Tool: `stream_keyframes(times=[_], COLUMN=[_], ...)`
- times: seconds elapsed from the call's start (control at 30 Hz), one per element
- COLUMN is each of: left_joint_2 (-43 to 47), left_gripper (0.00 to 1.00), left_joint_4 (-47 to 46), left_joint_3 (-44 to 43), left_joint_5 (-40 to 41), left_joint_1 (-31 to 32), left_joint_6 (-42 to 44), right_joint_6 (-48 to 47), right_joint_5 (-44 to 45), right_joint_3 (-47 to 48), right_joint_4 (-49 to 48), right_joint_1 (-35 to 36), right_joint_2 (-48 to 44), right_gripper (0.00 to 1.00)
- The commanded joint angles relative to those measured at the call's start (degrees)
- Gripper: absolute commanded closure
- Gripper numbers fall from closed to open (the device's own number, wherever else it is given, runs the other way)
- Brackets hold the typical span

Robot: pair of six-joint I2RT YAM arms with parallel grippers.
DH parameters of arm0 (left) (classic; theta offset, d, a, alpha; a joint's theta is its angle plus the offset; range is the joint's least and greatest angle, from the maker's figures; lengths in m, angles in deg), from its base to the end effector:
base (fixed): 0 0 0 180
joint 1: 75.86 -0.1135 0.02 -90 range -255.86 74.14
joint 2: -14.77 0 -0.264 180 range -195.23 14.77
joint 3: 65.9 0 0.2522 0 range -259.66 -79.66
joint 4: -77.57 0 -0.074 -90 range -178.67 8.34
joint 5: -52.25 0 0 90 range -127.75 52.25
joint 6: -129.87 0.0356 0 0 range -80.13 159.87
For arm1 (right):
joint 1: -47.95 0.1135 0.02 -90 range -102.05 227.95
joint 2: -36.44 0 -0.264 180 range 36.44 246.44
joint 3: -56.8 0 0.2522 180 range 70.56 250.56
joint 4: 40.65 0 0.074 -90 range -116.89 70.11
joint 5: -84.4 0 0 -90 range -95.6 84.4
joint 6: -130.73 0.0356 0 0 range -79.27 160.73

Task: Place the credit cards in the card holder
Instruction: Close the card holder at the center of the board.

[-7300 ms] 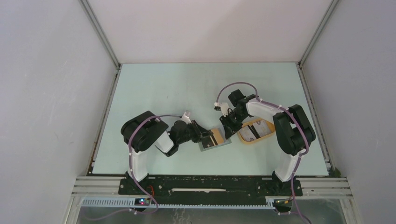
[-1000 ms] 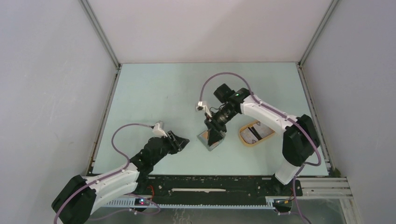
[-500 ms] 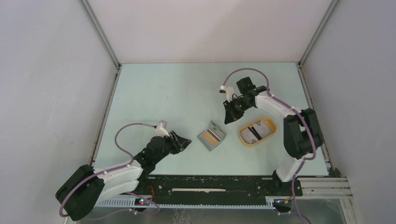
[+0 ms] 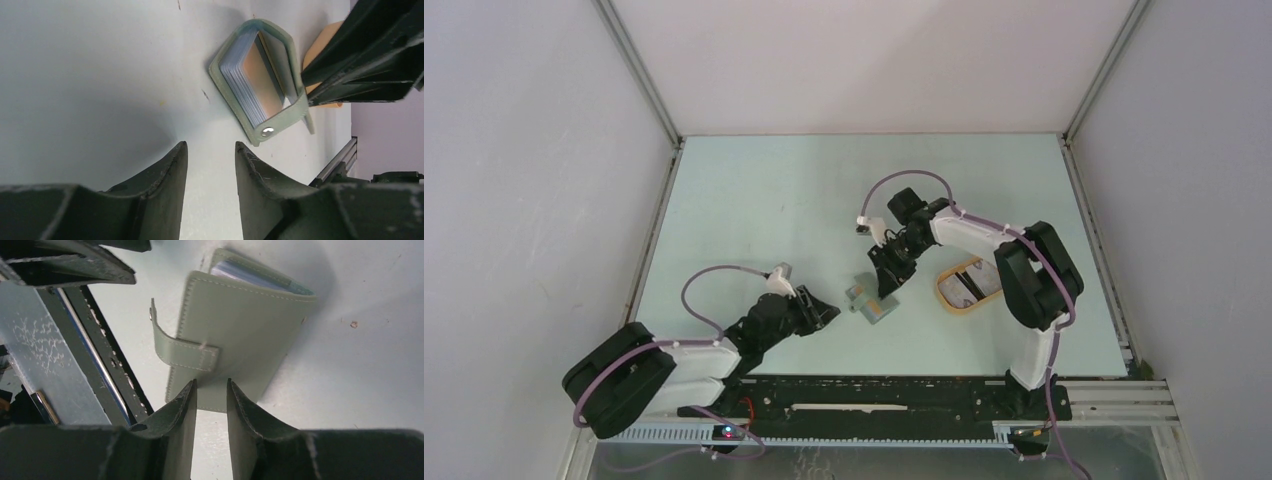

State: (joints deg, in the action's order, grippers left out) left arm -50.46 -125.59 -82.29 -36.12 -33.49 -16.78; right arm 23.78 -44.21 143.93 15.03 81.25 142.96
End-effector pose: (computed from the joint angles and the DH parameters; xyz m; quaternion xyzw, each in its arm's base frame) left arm 0.1293 -0.1166 0.1158 -0.1127 0.8390 -0.3970 0.3547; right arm 0.2880 0.2158 0.1845 -0.4362 0.8290 0.3419 0.0748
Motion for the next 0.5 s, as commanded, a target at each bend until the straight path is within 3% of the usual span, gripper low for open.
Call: stream_keyframes(times=[0.0, 0.2, 0.47], left_joint_2=[-1.9, 0.4, 4.6], left_gripper=[0.56, 0.55, 0.46], left_joint_4=[-5.8, -6.7, 1.3], left_joint_3=[-1.1, -0.5, -4.0], left_joint_5=[0.9, 2.5, 3.8], left_joint_1=[1.9, 3.0, 3.4], left_joint_6=[-1.7, -2.3, 1.0], right_joint_6=[1.6, 2.5, 3.0], right_joint_5=[1.8, 3.5, 7.0], right_joint_3=[1.6, 1.5, 1.5], right_joint_4=[-0.6, -1.4, -2.3], right_joint_1=[-0.9, -0.7, 1.1], right_joint_2=[2.8, 4.8, 7.4], right_gripper=[0.62, 0.52, 0.41])
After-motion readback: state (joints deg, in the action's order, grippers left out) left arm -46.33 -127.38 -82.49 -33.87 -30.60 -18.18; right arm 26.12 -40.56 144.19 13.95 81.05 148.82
